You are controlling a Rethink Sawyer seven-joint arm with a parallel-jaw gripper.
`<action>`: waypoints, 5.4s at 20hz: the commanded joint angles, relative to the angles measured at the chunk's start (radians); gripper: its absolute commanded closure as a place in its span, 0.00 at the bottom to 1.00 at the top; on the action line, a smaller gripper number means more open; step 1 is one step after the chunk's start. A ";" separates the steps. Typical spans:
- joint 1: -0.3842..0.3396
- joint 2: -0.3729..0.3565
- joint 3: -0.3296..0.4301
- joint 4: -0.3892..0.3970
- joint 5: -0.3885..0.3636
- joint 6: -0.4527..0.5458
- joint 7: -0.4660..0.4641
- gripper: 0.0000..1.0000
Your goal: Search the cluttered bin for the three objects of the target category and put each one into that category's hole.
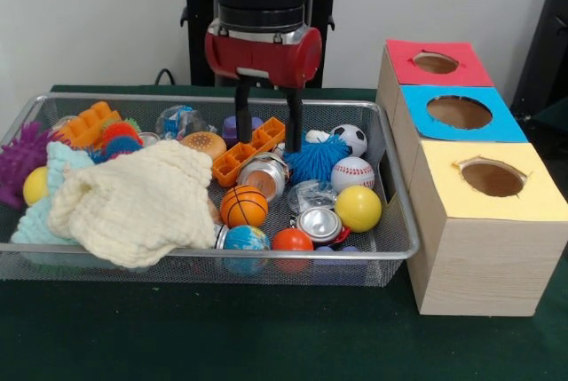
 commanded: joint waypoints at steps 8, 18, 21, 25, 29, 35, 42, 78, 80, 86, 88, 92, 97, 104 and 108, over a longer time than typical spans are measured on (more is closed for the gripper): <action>0.006 0.073 0.142 0.234 0.132 -0.214 0.329 0.00; 0.041 0.073 0.146 0.228 0.190 -0.233 0.342 0.00; 0.021 0.098 0.173 0.222 0.179 -0.277 0.338 0.00; -0.031 0.145 0.222 0.219 0.143 -0.341 0.333 0.00; -0.048 0.184 0.238 0.202 0.122 -0.384 0.330 0.00; -0.009 0.218 0.173 0.167 0.122 -0.393 0.292 0.00; 0.089 0.275 0.024 0.104 0.159 -0.295 0.255 0.00; 0.114 0.426 -0.052 -0.105 0.078 0.163 0.190 1.00; 0.113 0.436 -0.060 -0.131 0.068 0.205 0.188 1.00; 0.111 0.440 -0.094 -0.188 0.053 0.247 0.209 1.00; 0.107 0.436 -0.098 -0.196 0.050 0.245 0.211 1.00; 0.085 0.405 -0.094 -0.191 0.045 0.239 0.195 1.00; 0.053 0.359 -0.054 -0.166 0.010 0.130 0.132 1.00; 0.051 0.306 -0.022 -0.114 -0.038 0.038 0.136 0.00; 0.027 0.317 0.006 -0.102 -0.030 0.001 0.163 0.00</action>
